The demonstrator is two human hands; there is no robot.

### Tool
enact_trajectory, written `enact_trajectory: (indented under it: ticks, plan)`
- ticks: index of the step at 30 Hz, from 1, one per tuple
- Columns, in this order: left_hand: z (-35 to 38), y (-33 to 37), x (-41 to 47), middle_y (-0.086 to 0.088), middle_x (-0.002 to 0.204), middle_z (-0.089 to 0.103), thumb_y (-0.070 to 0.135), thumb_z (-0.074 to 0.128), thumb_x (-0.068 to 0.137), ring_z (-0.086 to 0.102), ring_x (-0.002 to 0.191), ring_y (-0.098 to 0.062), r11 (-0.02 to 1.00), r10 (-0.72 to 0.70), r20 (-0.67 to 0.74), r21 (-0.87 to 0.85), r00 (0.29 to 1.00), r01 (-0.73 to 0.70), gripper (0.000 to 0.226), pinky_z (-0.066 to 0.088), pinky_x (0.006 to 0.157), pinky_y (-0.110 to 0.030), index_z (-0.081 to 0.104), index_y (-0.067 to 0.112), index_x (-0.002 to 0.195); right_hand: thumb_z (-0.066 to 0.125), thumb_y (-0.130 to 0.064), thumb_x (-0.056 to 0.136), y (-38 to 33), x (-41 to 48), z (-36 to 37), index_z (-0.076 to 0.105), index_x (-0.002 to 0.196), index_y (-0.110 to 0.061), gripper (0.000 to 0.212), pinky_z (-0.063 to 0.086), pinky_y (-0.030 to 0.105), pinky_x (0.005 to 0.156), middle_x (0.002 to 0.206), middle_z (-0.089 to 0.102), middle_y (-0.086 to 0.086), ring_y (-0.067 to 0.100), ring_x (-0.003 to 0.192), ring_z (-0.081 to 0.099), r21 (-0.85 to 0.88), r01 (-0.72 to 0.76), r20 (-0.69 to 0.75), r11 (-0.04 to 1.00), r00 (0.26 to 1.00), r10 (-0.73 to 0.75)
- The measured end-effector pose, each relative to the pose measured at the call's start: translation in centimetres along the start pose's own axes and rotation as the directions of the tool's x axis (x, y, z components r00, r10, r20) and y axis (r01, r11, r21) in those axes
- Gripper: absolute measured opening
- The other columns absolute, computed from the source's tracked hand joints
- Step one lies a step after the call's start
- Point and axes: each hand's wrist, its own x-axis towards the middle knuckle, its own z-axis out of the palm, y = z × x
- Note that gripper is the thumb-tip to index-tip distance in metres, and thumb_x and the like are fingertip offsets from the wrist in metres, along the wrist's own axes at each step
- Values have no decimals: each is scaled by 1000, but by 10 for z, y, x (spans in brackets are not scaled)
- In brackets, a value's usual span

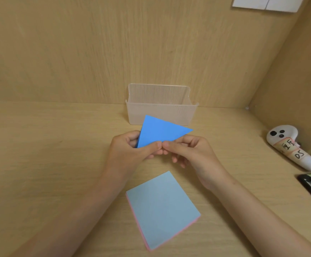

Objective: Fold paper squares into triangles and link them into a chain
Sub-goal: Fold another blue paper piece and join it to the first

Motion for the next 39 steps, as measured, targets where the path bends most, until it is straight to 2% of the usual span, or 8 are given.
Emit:
enact_trajectory:
  ticks: [4,9,16,23,27,31,39]
  plan:
    - [0,1,1,-6,79,76,4,74,76,73,74,-12,1000,-15,39,-11,999,16,17,55,62,-15,70,8,92,69,-9,80,-3,0,-5,66,72,-3,10,32,17,45,66,69,1,7,50,47,40,8,-17,999,1000,-8]
    - [-1,2,2,-4,76,75,-1,75,74,72,65,-10,1000,-23,39,17,999,23,17,54,59,-14,70,8,89,70,-11,80,-5,0,-6,67,70,-7,11,32,18,47,67,69,0,7,51,46,17,7,-31,1000,999,-7]
    - [-4,0,5,-6,78,76,3,76,74,72,69,-11,997,-31,44,72,999,28,19,54,61,-14,72,4,93,70,-11,79,-4,1,-6,68,71,-5,11,33,17,48,66,69,-1,6,52,46,6,-2,-49,1000,999,2]
    - [-8,-1,7,-7,78,76,5,77,74,72,70,-11,995,-53,42,91,998,49,15,55,64,-15,70,2,88,70,-9,80,-5,3,-11,66,71,-3,12,33,15,46,58,66,-6,4,48,46,10,3,-106,1000,994,-2]
    - [-9,-1,8,-8,78,75,4,77,74,72,68,-11,994,-62,34,90,998,58,14,53,60,-13,70,2,86,70,-9,80,-4,4,-11,66,71,-2,12,32,14,46,57,65,-7,4,48,45,12,0,-117,1000,993,1]
    - [-10,-1,9,-8,78,75,5,77,73,72,71,-12,992,-66,22,105,998,63,14,56,64,-16,71,3,85,70,-11,81,-4,4,-12,67,77,3,15,33,13,46,54,64,-8,4,47,45,-4,3,-140,1000,990,-3]
    - [-15,-1,13,-7,76,75,4,76,75,71,65,-9,994,-63,1,85,998,63,16,55,61,-14,68,2,89,69,-12,82,-4,7,-19,66,69,-5,14,33,16,48,70,68,0,8,53,45,23,34,-209,999,977,-29]
